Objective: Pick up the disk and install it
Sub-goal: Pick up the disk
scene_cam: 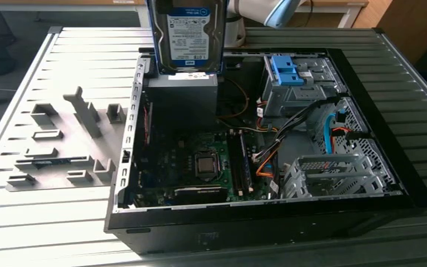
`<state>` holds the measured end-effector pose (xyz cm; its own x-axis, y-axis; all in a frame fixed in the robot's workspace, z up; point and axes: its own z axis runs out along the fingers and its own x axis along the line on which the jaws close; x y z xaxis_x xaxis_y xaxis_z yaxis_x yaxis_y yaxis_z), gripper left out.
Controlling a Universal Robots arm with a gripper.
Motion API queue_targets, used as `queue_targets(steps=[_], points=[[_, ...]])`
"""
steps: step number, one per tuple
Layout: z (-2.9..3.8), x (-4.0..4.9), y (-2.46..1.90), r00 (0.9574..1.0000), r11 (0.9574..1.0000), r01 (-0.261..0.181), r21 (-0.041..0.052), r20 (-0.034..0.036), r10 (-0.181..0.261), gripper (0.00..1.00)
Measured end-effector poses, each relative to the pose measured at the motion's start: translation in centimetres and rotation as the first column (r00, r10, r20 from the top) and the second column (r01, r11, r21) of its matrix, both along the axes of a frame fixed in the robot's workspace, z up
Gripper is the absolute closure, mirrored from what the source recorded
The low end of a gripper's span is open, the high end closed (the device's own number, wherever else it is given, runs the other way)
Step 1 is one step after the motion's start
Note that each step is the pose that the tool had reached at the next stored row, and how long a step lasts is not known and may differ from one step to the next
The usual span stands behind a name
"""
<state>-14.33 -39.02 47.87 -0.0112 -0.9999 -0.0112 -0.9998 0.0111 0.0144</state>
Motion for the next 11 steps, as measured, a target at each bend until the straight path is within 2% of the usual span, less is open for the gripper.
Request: queue_targets(steps=[3,9,11], points=[[0.0,0.01,-0.14,1.0,1.0,0.0,-0.0015,0.0,0.0,0.63],[0.0,0.0,-1.54,1.0,1.0,0.0,-0.0086,0.0,0.0,0.63],[-0.01,0.01,-1.71,1.0,1.0,0.0,-0.0085,0.0001,0.0,0.63]])
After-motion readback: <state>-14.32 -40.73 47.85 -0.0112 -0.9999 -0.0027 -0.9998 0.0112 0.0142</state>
